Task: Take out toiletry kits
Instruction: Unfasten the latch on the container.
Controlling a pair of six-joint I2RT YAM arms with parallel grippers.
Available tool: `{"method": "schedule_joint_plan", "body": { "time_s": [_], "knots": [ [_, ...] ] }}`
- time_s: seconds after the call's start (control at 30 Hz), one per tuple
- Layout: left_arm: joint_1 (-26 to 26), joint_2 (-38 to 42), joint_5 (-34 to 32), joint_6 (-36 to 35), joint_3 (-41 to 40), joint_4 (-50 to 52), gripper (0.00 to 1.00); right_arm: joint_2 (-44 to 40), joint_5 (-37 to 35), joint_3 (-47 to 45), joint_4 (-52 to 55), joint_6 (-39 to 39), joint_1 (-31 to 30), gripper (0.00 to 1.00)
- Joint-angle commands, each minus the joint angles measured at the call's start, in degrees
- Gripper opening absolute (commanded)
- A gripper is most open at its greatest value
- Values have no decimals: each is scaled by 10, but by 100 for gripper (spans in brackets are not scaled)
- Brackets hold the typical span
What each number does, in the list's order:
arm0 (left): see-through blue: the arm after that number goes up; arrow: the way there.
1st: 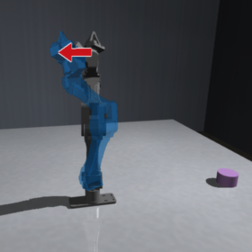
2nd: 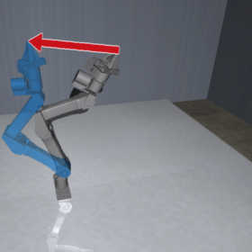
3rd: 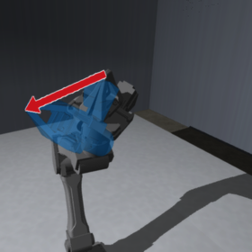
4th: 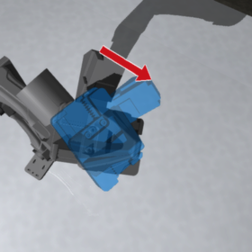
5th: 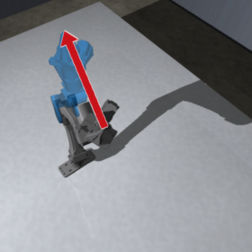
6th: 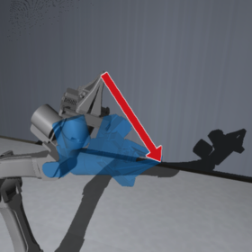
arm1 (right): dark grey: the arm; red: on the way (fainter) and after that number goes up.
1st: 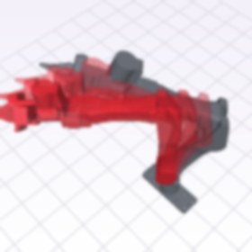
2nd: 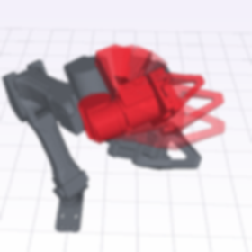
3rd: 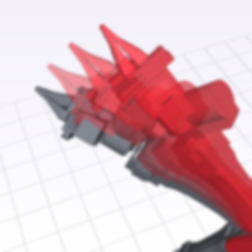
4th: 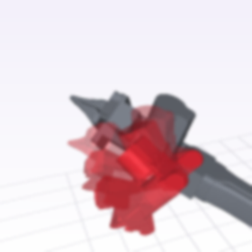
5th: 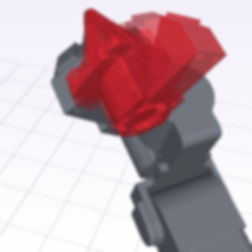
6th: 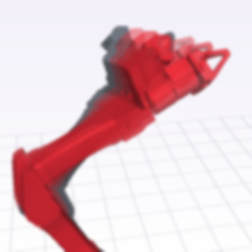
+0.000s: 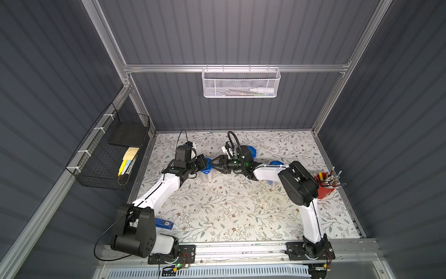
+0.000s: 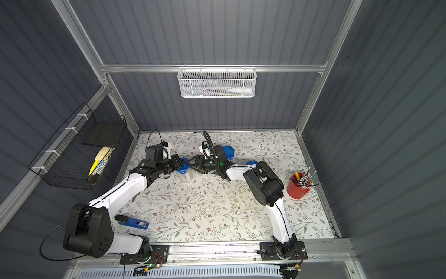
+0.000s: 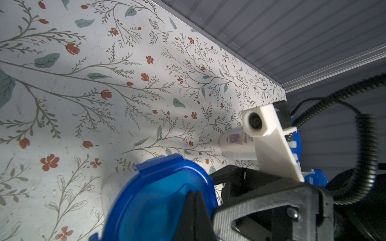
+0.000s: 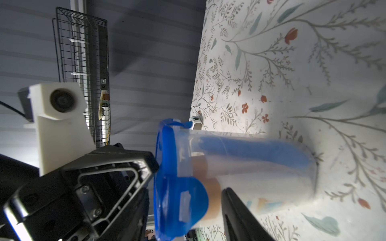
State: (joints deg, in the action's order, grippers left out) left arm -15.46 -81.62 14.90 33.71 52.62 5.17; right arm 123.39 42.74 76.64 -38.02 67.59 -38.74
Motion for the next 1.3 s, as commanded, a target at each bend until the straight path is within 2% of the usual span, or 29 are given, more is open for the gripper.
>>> {"method": "schedule_joint_plan", "body": {
  "time_s": [0.0,0.7,1.27],
  "knots": [
    [-3,-52,-22,5,-61,189,0,-2,16,6,-69,26,-5,57],
    [-4,-48,-17,28,-141,152,0,-3,10,-13,-226,110,2,53],
    [-18,-38,-16,50,-194,135,0,-7,2,-18,-247,122,14,52]
  ]
}}
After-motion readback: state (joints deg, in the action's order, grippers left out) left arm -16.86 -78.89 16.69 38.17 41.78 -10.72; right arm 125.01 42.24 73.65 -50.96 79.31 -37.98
